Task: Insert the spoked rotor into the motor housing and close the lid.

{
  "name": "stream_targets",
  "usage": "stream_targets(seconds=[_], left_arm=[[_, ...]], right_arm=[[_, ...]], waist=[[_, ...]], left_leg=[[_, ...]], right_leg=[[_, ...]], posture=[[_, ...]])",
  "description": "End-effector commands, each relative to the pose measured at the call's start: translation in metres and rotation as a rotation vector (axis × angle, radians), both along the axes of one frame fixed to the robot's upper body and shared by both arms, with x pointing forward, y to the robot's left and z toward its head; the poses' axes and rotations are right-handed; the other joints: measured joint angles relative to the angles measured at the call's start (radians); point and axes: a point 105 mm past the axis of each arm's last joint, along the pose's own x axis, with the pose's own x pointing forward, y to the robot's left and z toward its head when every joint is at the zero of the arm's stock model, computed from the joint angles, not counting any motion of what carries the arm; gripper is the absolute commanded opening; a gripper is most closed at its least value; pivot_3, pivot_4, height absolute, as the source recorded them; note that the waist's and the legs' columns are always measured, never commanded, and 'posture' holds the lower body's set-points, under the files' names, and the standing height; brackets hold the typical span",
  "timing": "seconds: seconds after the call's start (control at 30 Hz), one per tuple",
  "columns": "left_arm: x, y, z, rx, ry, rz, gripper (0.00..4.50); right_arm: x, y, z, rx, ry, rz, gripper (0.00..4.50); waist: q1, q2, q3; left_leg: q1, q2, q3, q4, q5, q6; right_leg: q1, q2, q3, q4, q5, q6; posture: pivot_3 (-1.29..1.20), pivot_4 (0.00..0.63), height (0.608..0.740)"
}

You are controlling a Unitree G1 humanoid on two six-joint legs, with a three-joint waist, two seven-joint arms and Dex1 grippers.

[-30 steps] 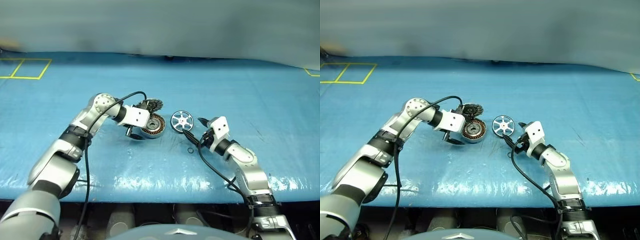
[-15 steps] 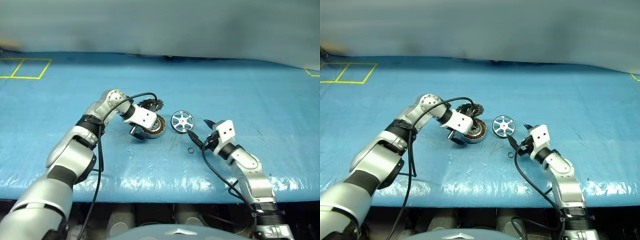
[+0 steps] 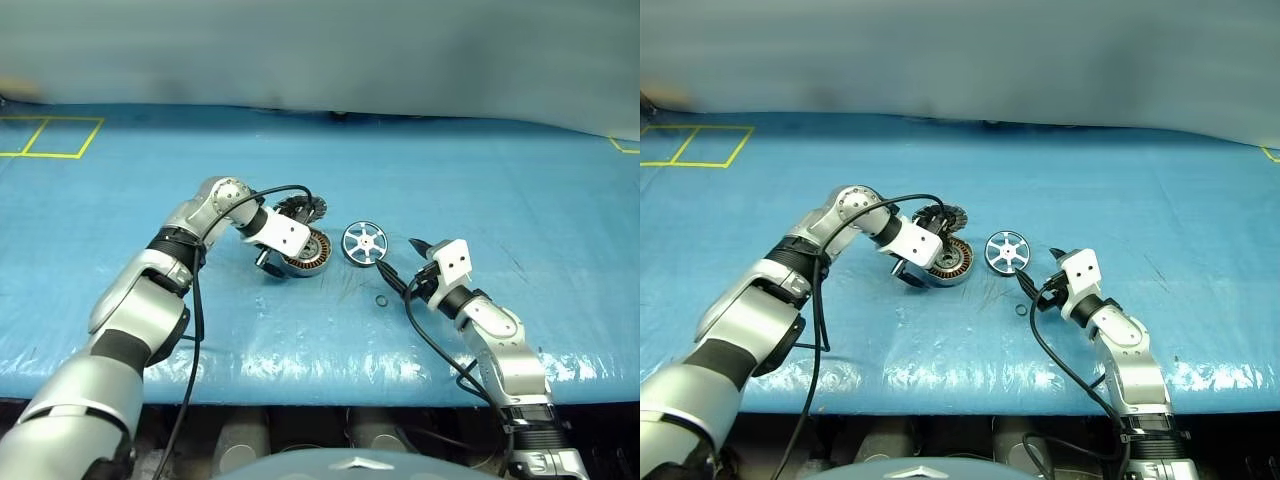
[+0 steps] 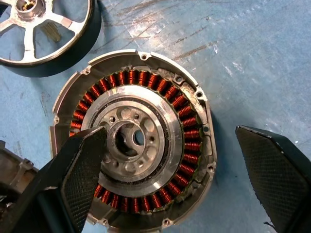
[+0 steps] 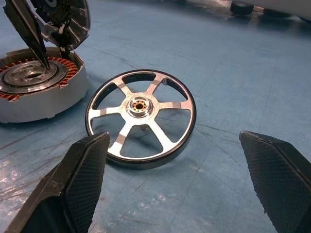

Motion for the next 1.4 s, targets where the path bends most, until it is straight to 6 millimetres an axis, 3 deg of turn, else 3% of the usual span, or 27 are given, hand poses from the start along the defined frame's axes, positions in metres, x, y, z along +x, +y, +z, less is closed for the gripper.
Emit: stream_targets(seconds=[0.03,0.83,0.93,1.03,1.13,1.27,1.4], left_arm=[[0.005,-0.002,0.018,-0.021,-0.062,-0.016,4.5],[-0.005,0.001,0.002,0.016,0.006,-0.038,4.5],[-0.005,0.003,-0.002,0.035,0.008,-0.039,3.9],[-0.005,0.006,-0.01,0.083,-0.006,-0.044,2.96],[-0.006,0.007,-0.019,0.116,-0.003,-0.047,2.96],[-0.008,0.009,-0.03,0.14,-0.003,-0.052,2.11],[-0.009,0.012,-0.035,0.155,-0.004,-0.052,2.01]], right_arm=[[0.002,0.002,0.011,-0.003,-0.047,0.014,4.48],[0.002,0.001,0.01,-0.005,-0.04,0.009,4.48],[0.002,0.001,0.01,-0.006,-0.041,0.009,4.5],[0.002,0.001,0.011,-0.005,-0.046,0.009,4.5],[0.002,0.001,0.013,-0.004,-0.051,0.007,4.5],[0.0,-0.001,0.014,-0.005,-0.056,0.0,4.5],[-0.001,-0.003,0.014,-0.007,-0.056,-0.006,4.5]], waist=[[0.001,0.0,0.0],[0.0,0.0,0.0],[0.0,0.0,0.0],[0.0,0.0,0.0],[-0.001,0.0,0.0],[-0.001,0.001,-0.001],[0.0,0.001,-0.001]], left_leg=[[0.0,0.0,0.0,0.0,0.0,0.0],[0.0,0.0,0.0,0.001,0.0,0.0],[0.0,0.0,0.0,0.001,0.0,0.0],[0.001,0.0,0.0,0.002,0.0,0.0],[0.002,0.0,0.0,0.002,0.0,0.0],[0.005,0.0,0.0,0.003,0.0,0.0],[0.009,0.0,0.0,0.003,0.0,0.0]], right_leg=[[0.0,0.0,0.0,0.0,0.0,0.0],[0.0,0.0,0.0,0.001,0.0,0.0],[0.0,0.0,0.0,0.001,0.0,0.0],[0.001,0.0,0.0,0.002,0.0,0.0],[0.003,0.0,0.0,0.002,0.0,0.0],[0.005,0.0,0.0,0.003,0.0,0.0],[0.009,0.0,0.0,0.004,0.0,0.001]], posture=[[0.0,0.15,0.74],[0.0,0.15,0.74],[0.0,0.15,0.74],[0.0,0.15,0.74],[0.0,0.15,0.74],[0.0,0.15,0.74],[0.0,0.15,0.74]])
